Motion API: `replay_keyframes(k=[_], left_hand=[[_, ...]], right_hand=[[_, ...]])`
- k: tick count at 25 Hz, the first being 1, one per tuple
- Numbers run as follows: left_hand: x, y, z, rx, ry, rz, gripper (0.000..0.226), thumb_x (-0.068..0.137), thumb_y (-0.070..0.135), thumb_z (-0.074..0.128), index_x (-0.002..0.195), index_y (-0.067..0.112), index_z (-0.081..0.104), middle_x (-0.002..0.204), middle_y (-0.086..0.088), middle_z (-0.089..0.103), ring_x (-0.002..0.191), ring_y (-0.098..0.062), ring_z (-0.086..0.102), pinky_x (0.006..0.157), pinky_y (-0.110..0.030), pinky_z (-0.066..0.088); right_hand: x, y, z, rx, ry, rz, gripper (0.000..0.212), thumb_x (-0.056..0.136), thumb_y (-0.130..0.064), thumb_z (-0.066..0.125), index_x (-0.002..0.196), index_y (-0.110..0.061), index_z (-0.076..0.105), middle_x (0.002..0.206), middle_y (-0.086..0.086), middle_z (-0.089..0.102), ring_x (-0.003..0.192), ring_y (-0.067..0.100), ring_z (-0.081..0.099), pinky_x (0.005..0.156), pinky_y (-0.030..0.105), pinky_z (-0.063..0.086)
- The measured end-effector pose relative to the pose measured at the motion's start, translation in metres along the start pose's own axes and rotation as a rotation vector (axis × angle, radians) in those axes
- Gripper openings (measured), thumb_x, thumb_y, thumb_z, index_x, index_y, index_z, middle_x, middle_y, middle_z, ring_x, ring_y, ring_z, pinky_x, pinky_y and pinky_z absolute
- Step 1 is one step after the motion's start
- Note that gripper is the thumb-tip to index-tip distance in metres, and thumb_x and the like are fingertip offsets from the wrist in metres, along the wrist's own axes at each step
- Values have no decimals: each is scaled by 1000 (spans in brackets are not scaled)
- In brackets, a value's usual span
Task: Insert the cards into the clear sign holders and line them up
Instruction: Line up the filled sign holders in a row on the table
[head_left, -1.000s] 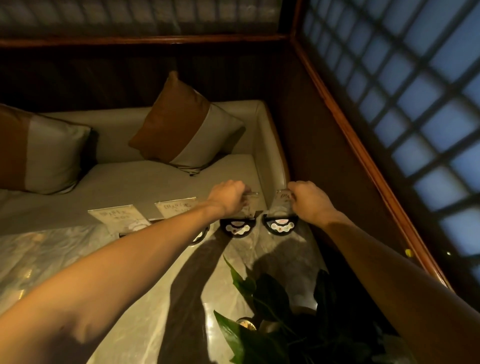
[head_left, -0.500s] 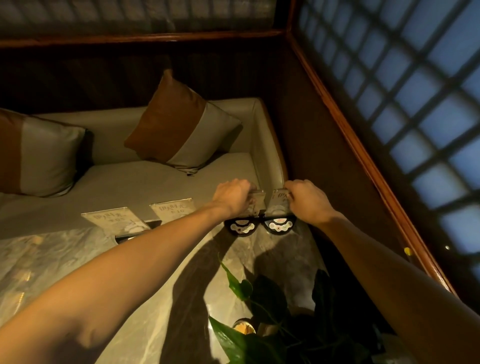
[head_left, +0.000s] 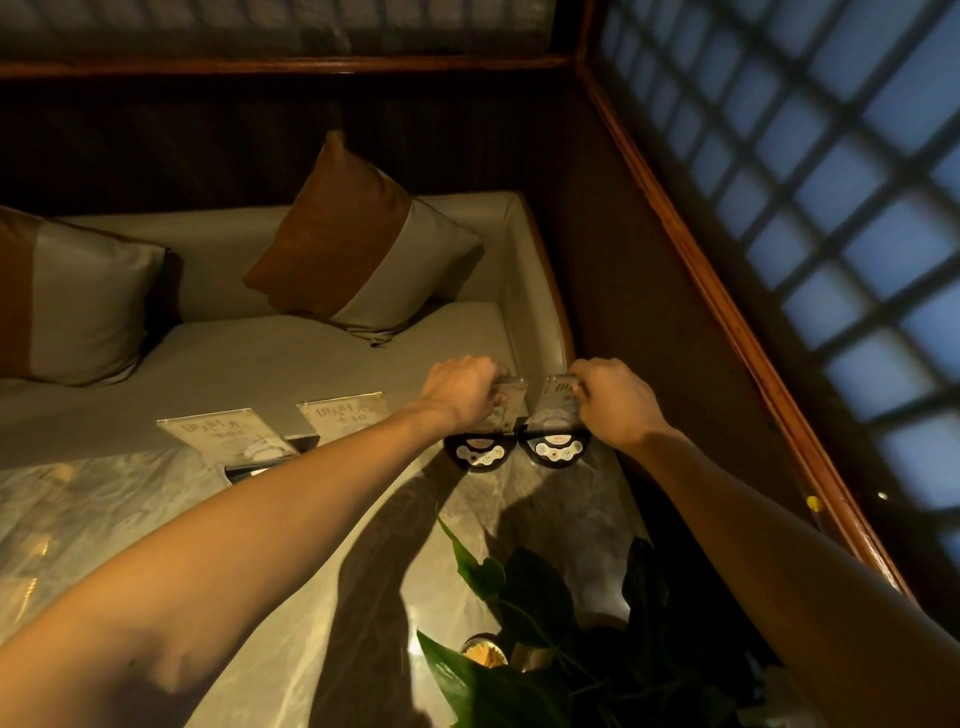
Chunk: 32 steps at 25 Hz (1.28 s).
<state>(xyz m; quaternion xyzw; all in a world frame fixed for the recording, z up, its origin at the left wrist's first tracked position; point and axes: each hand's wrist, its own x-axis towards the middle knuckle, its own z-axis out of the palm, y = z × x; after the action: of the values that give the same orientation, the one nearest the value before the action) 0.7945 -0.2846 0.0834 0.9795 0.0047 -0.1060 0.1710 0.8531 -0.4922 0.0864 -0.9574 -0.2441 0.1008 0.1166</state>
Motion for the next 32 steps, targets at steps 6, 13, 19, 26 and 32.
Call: replay_keyframes(k=[6,13,19,26,32], left_hand=[[-4,2,1,34,45,7,17,96,29,60,111,26,68,109,-4,72,105,-28,65,84,-38,47],[-3,3,2,6,52,-3,19,97,28,59,113,24,68,107,-2,72,103,-24,65,83,-36,45],[-1,4,0,43,36,27,20,96,27,59,114,27,67,106,-1,73,101,-25,67,84,-40,53],[-5,-1,2,34,50,43,21,97,28,57,117,30,64,110,-2,72,104,-28,66,83,-39,51],[-4,1,4,23,61,32,26,96,27,57,121,30,64,114,0,72,107,-27,66,83,-39,49]], right_hand=[[-4,0,2,8,26,-17,25,98,-10,56,122,-19,62,116,3,64,108,18,53,81,31,45],[-5,0,0,24,17,-14,28,98,-10,55,125,-19,60,119,2,63,110,18,52,88,35,48],[-5,0,4,-2,35,-6,24,99,-12,52,120,-17,62,114,3,63,108,21,54,85,40,50],[-8,1,0,-20,28,-3,23,100,-18,53,120,-23,60,113,0,64,105,18,55,89,40,47],[-5,4,2,15,-48,-29,22,102,-20,50,123,-23,57,115,-3,60,106,13,51,85,30,40]])
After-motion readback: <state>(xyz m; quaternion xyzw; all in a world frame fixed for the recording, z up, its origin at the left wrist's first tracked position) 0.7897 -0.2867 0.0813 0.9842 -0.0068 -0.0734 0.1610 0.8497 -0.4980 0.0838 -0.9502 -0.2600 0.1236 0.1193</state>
